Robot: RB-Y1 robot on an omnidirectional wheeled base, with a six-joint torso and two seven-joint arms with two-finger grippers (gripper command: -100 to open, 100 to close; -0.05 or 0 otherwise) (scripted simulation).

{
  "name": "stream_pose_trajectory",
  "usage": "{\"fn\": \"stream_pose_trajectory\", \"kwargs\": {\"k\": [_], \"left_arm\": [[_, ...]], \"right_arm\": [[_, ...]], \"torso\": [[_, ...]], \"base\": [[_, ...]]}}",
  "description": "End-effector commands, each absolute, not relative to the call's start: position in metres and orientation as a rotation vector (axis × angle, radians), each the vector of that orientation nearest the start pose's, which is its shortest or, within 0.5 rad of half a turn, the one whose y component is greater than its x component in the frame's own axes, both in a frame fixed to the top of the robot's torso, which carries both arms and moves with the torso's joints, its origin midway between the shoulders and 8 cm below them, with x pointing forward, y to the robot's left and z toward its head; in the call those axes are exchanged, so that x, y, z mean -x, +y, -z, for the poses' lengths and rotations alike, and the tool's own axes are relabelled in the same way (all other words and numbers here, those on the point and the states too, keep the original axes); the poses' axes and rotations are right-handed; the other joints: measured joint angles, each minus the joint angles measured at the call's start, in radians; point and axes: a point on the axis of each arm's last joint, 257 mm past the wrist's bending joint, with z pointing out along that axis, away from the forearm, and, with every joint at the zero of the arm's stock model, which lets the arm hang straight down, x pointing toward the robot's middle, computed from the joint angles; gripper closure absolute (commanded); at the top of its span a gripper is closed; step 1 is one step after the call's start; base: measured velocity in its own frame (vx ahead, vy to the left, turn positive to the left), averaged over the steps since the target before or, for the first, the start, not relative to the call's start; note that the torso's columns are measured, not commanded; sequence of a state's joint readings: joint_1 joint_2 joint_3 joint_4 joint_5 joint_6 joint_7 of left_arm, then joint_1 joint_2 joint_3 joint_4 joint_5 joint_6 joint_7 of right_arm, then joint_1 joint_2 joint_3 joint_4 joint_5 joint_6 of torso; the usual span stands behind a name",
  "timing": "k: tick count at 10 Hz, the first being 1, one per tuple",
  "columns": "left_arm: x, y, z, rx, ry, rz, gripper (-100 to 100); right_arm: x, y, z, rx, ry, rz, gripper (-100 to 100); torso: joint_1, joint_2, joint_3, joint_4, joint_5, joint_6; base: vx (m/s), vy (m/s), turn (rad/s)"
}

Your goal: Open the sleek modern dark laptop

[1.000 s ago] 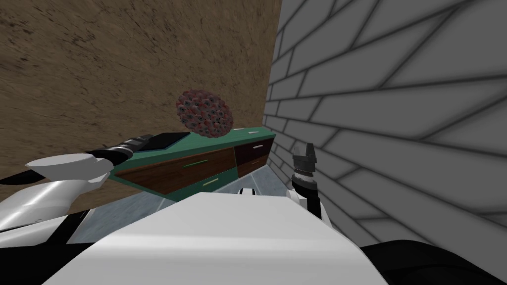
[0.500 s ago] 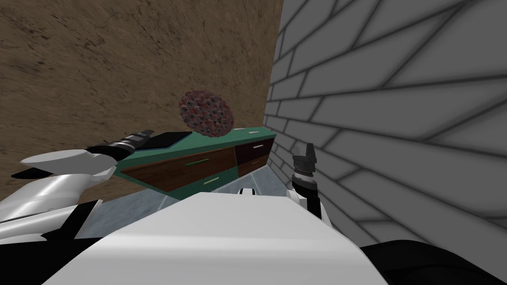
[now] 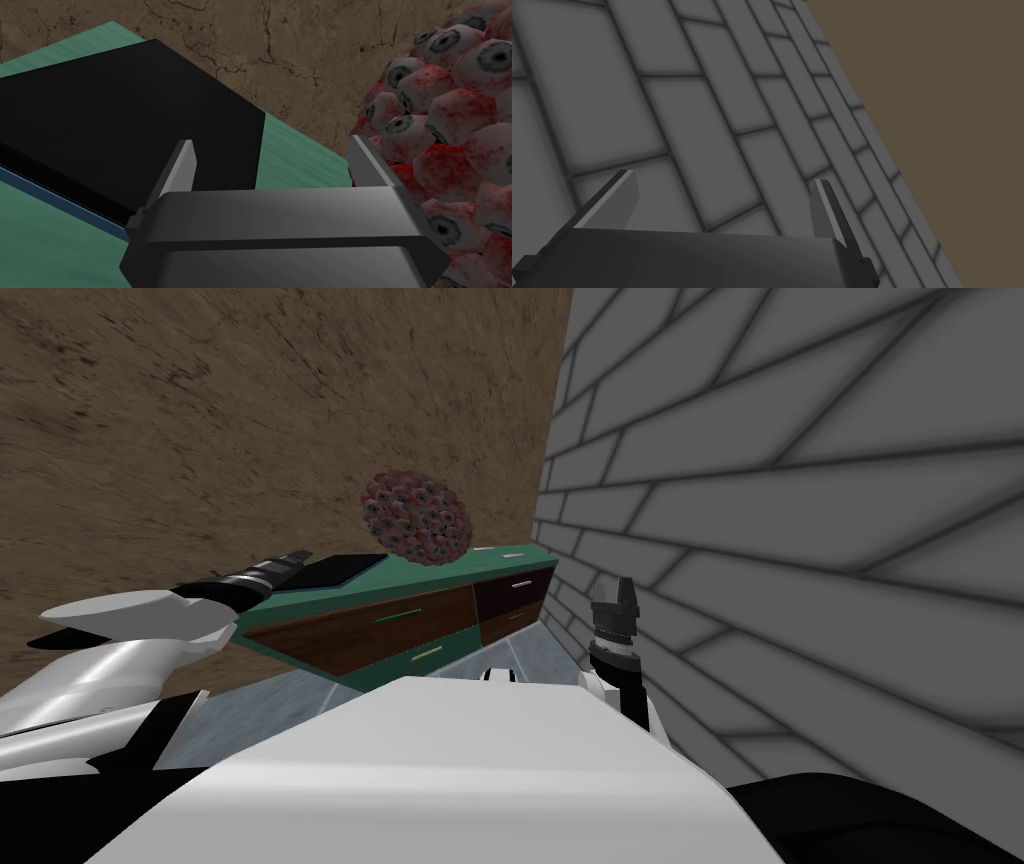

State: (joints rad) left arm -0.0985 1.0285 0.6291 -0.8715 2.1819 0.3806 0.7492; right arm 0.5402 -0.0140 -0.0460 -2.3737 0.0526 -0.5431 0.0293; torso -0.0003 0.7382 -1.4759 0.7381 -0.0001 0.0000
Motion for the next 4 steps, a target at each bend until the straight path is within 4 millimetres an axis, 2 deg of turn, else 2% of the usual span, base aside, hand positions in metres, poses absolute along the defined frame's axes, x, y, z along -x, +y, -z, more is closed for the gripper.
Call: {"fn": "stream_pose_trajectory", "kwargs": {"k": [1,4], "left_arm": [[-0.4203,0.7963,0.0198,1.869,-1.178,2.371,0],[-0.4203,0.7963,0.0198,1.869,-1.178,2.371,0]], "right_arm": [[-0.3131,-0.2813,-0.0608,-0.514,0.593,-1.205,0],[-0.3131,-0.2813,-0.0608,-0.514,0.593,-1.205,0]], "torso": [[0.0,0.0,0.0,0.0,0.0,0.0],[0.0,0.0,0.0,0.0,0.0,0.0]], "base": [[0.0,0.0,0.0],[0.0,0.0,0.0]]}}
